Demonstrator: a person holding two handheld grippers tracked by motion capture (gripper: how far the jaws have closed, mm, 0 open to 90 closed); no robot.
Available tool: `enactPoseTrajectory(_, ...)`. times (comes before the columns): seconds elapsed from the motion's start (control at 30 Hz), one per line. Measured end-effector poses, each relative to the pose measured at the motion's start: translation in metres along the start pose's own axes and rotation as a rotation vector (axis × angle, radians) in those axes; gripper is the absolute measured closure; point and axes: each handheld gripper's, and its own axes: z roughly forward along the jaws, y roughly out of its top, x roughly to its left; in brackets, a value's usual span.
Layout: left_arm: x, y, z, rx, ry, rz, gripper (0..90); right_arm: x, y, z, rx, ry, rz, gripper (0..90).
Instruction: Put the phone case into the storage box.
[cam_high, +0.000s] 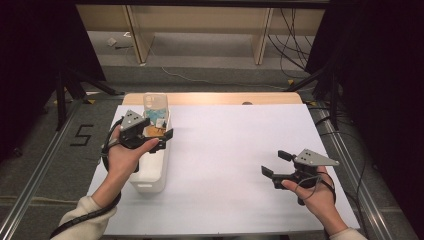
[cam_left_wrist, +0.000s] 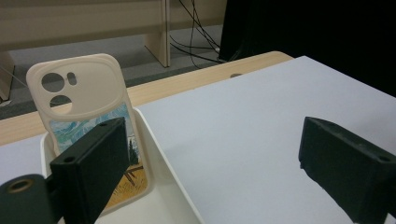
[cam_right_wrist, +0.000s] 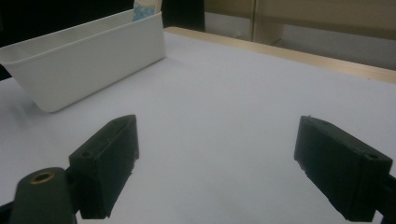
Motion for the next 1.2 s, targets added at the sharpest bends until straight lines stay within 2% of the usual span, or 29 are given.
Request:
enactPoseTrajectory(0.77, -0.015, -0.022, -0.02, -0.014, -0.06, 0.014, 8.8, 0.0, 0.0, -0.001, 0.002, 0.0, -0.006, 14.9)
enactPoseTrajectory(1.2, -0.021, -0.033, -0.027, -0.018, -0.083, 0.045, 9.1, 0.0, 0.0, -0.001, 0.002, 0.0, -0.006, 14.9)
